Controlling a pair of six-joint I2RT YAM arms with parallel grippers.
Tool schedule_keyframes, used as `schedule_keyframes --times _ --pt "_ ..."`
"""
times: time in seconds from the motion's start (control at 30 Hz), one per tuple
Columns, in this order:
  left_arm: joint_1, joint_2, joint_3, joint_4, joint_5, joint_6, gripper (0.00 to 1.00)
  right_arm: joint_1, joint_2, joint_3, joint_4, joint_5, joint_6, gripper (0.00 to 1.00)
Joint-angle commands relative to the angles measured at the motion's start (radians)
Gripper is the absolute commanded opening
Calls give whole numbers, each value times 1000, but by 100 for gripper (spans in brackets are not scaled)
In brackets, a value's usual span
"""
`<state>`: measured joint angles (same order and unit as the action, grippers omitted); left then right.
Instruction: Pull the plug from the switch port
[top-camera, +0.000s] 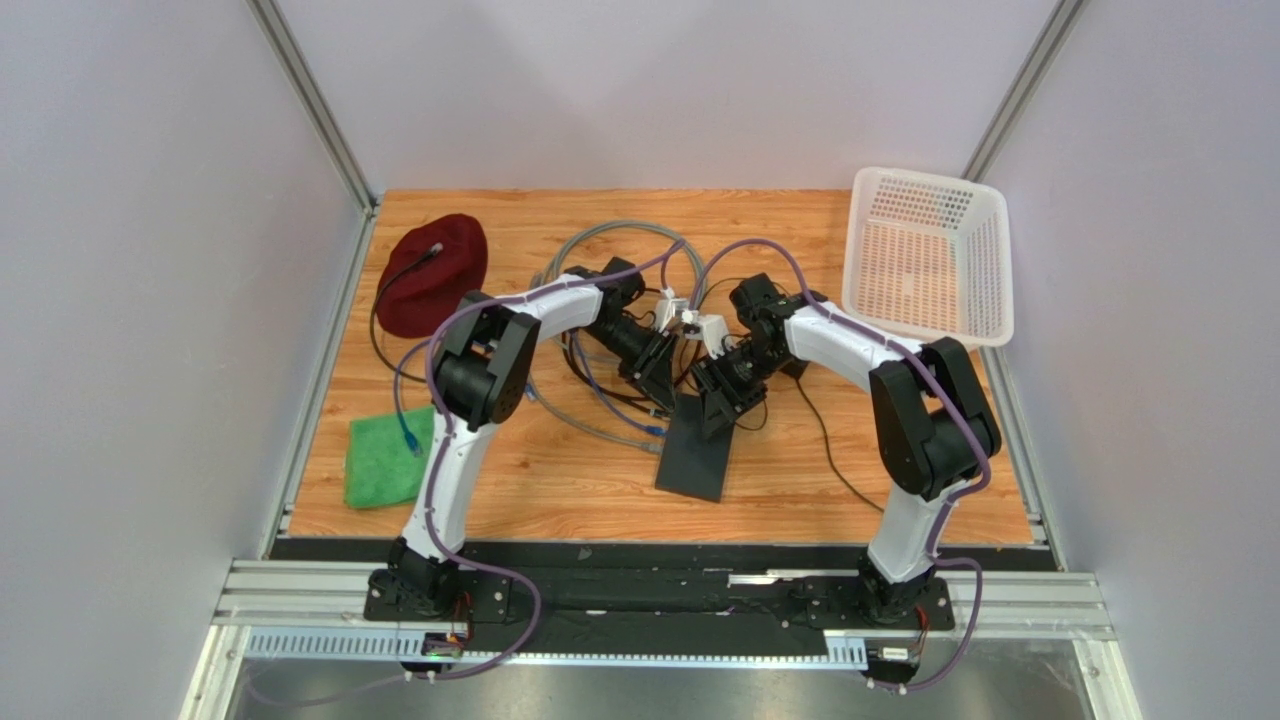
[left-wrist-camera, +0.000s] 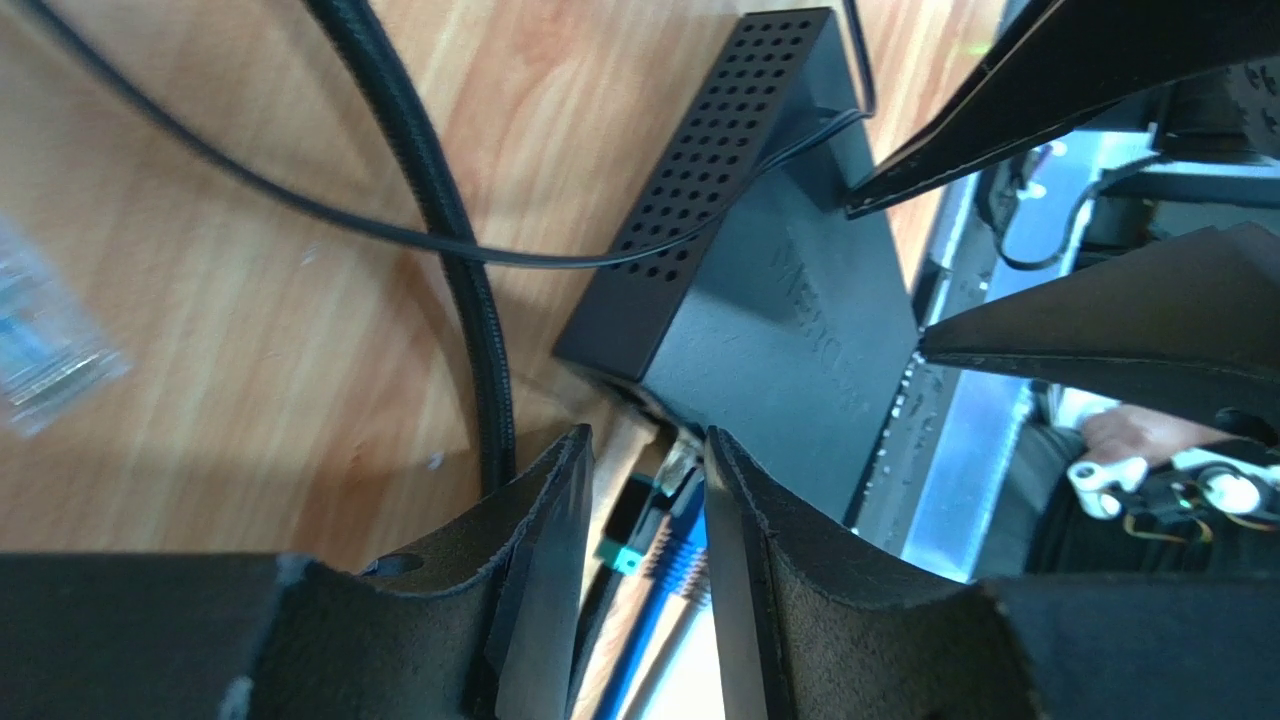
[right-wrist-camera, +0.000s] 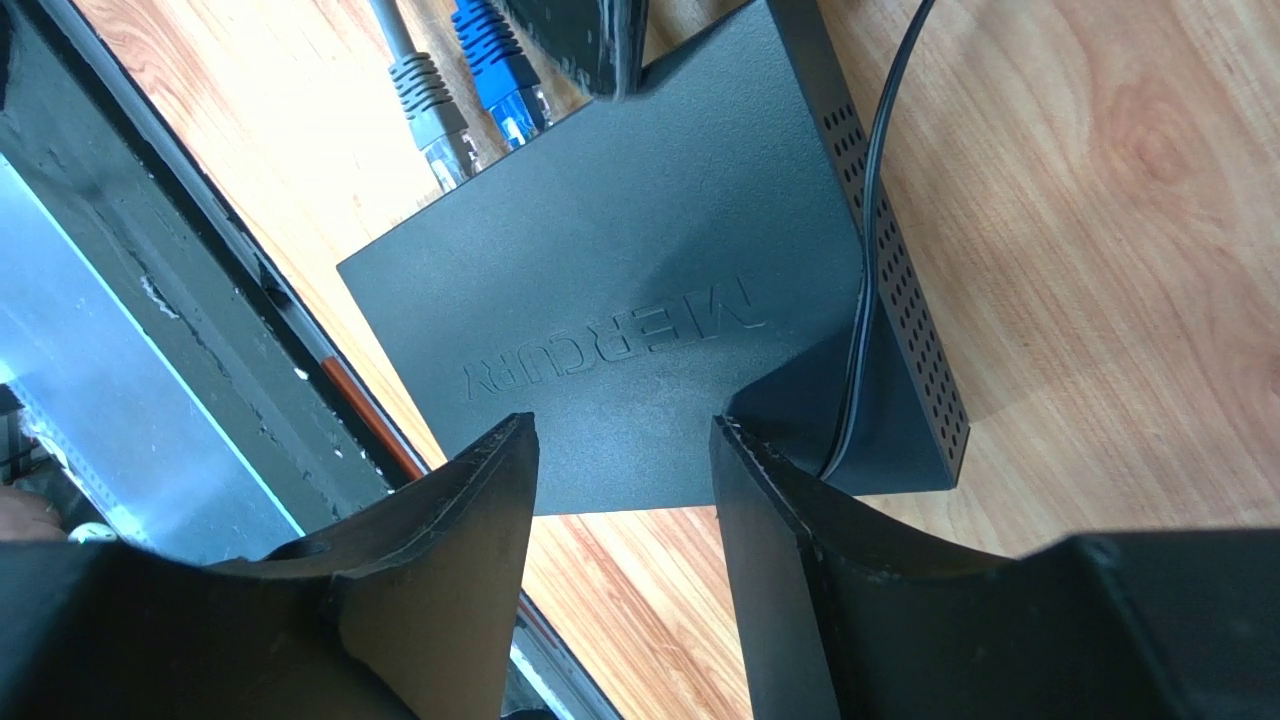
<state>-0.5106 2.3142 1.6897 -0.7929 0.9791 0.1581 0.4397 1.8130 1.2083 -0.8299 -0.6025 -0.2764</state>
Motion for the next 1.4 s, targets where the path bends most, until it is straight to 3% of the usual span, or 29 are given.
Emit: schedule_keyframes --times 0.0,0.37,0.77,0.97,1.13,1.37 --pt "-3 22 54 -54 6 73 43 -6 -14 4 23 29 2 54" --pt "-14 22 -7 -164 40 182 44 -4 -35 0 21 27 2 55" --pt "-23 57 27 -154 6 129 40 -4 -67 -29 40 32 3 56" --pt "-37 40 4 -106 -89 67 23 -1 -77 -44 60 30 16 56" --pt "-37 40 8 -111 -92 70 0 1 -75 -43 61 33 16 57" --pt "-32 24 63 -140 -54 69 0 2 -78 -52 67 44 23 57"
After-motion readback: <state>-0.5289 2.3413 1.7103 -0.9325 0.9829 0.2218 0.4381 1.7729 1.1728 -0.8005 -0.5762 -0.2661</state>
